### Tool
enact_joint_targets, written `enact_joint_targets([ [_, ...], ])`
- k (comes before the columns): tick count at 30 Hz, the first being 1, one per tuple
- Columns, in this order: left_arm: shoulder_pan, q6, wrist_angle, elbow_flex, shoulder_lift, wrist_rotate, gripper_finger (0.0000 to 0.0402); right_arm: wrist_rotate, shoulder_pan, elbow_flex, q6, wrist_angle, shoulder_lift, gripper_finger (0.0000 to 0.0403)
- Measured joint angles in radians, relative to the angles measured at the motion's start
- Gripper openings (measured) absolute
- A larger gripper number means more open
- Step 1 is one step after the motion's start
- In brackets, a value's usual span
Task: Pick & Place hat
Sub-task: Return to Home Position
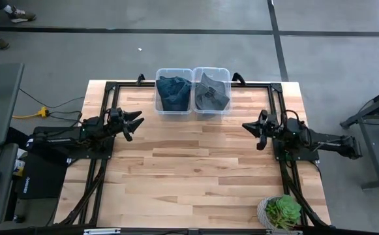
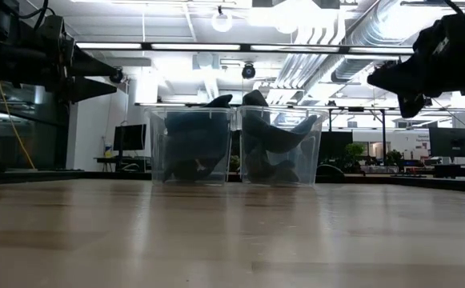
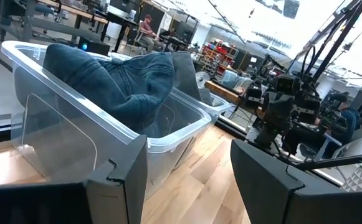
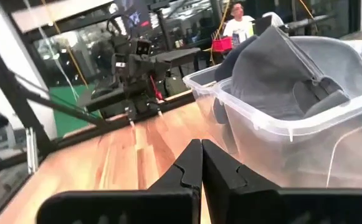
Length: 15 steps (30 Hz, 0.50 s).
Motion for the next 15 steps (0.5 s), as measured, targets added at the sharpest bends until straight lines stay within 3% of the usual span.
enact_joint_targets([
  [6, 0.0, -0.001, 0.0, 0.001, 0.0, 0.001, 0.0193, -0.035, 0.007, 0.0, -0.07, -0.011, 0.0, 0.0],
  [15, 0.0, -0.003, 0.0, 0.001, 0.0, 0.001, 0.0193, -0.088, 0.007, 0.0, -0.046, -0.02, 0.0, 0.0],
])
